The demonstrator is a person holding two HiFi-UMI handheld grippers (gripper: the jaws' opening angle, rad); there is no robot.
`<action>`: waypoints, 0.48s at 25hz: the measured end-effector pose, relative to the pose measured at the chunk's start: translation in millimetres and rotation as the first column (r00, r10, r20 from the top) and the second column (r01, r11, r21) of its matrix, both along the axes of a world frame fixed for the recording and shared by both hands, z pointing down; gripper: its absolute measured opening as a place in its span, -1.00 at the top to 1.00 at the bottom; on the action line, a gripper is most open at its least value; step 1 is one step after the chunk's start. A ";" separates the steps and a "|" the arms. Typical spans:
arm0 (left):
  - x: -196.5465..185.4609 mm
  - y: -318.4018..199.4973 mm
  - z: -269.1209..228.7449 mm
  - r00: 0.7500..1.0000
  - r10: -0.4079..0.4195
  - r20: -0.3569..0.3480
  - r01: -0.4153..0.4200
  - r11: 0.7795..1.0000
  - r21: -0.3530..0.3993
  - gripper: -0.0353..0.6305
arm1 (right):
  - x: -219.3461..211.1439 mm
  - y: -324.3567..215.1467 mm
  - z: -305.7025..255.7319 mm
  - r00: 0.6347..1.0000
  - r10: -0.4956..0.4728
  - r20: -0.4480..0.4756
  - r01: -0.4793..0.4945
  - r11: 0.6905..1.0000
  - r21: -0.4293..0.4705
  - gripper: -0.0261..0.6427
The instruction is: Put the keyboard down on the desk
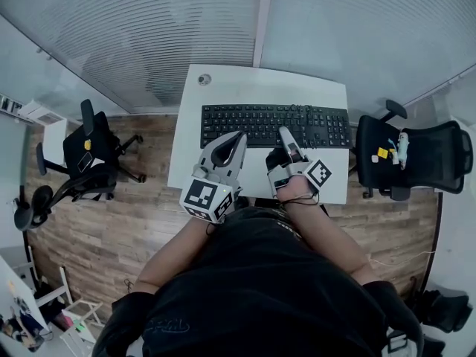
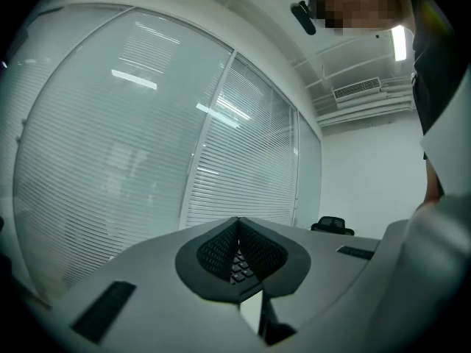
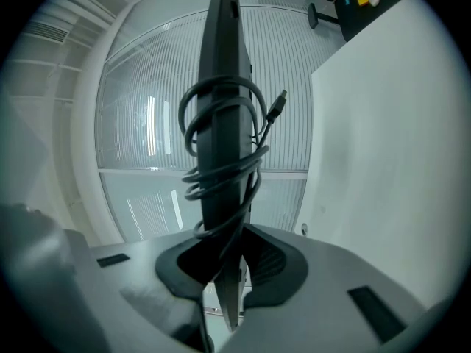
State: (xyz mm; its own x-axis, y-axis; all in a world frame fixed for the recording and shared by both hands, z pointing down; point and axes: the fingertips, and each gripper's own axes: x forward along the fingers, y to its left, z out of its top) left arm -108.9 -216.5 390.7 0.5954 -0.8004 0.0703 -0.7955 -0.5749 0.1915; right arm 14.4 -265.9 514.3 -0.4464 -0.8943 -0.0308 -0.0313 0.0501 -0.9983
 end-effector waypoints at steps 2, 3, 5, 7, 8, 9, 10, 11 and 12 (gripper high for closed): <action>-3.1 -2.6 2.1 1.000 -0.015 0.002 0.016 1.000 -0.008 0.85 | -2.2 -5.2 2.6 1.000 -0.014 -0.005 0.014 1.000 0.002 0.67; -3.8 -4.5 3.7 1.000 -0.022 0.003 0.022 1.000 -0.013 0.85 | -3.3 -7.8 4.4 1.000 -0.022 -0.006 0.022 1.000 0.002 0.67; -3.5 -9.3 7.3 1.000 -0.030 0.004 0.030 0.999 -0.025 0.85 | -5.3 -13.2 8.4 0.999 -0.036 -0.005 0.036 0.999 -0.003 0.67; -1.2 -13.2 11.1 1.000 -0.029 0.006 0.030 0.999 -0.037 0.85 | -6.1 -17.4 13.5 0.999 -0.044 -0.003 0.044 0.999 -0.015 0.67; 0.3 -14.9 12.9 1.000 -0.027 0.006 0.027 0.999 -0.043 0.85 | -6.4 -19.1 16.5 0.999 -0.047 -0.003 0.047 0.999 -0.022 0.67; 1.6 -16.8 14.4 1.000 -0.025 0.005 0.025 0.998 -0.050 0.85 | -6.8 -20.9 19.7 0.999 -0.050 -0.004 0.050 0.998 -0.029 0.67; 2.9 -18.9 15.7 1.000 -0.023 0.003 0.023 0.998 -0.056 0.85 | -7.2 -22.7 22.8 0.999 -0.052 -0.004 0.052 0.998 -0.036 0.67; 4.5 -20.9 17.1 1.000 -0.021 0.002 0.021 0.998 -0.061 0.85 | -7.2 -24.3 25.4 0.999 -0.054 -0.004 0.054 0.998 -0.041 0.67; 6.5 -22.8 18.7 1.000 -0.020 0.002 0.020 0.998 -0.066 0.85 | -6.8 -25.7 27.7 0.998 -0.056 -0.005 0.055 0.997 -0.044 0.67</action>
State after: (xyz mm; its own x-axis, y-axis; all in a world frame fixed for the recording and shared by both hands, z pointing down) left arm -102.4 -239.4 409.4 0.5795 -0.8054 0.1245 -0.8068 -0.5453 0.2274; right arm 7.6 -291.6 542.0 -0.4955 -0.8685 0.0110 -0.0354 0.0076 -0.9993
